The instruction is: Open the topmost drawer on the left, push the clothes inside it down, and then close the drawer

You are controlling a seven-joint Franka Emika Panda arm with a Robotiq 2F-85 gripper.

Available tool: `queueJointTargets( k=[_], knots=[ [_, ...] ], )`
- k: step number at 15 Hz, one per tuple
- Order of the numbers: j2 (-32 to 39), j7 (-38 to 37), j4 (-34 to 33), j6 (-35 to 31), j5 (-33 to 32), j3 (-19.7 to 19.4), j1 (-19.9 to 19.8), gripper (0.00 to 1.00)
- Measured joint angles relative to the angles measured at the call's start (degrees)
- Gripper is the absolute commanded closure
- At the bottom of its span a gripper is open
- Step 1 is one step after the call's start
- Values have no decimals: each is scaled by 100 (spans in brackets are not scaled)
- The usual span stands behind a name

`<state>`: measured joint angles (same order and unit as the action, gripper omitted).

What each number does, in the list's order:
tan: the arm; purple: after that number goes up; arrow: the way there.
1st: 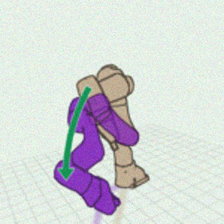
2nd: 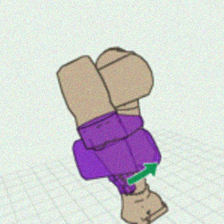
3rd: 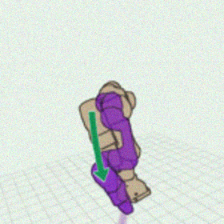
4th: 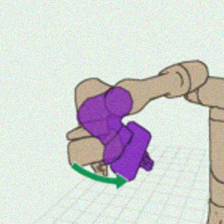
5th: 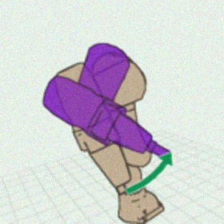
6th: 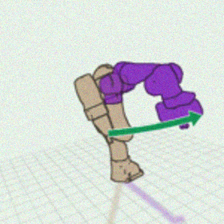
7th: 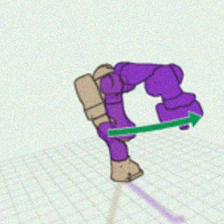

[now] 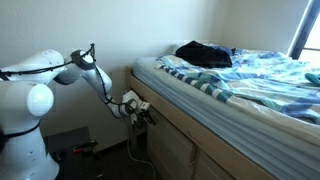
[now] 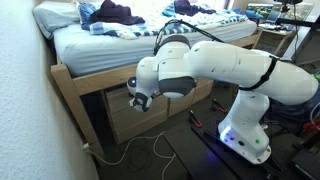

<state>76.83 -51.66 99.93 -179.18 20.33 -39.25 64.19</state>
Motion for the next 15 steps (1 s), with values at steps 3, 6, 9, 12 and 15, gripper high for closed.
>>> queueJointTargets(
  k=[3,6,9,12,15],
  knots=[
    [125,-252,-114,-21,0,-70,11,100],
    [333,-521,-306,-44,0,-172,3,100],
    [566,-612,-574,-44,0,-304,-54,100],
    [711,-608,-790,-43,-2,-389,-143,100],
    [678,-370,-789,-32,-178,-368,-153,100]
  ],
)
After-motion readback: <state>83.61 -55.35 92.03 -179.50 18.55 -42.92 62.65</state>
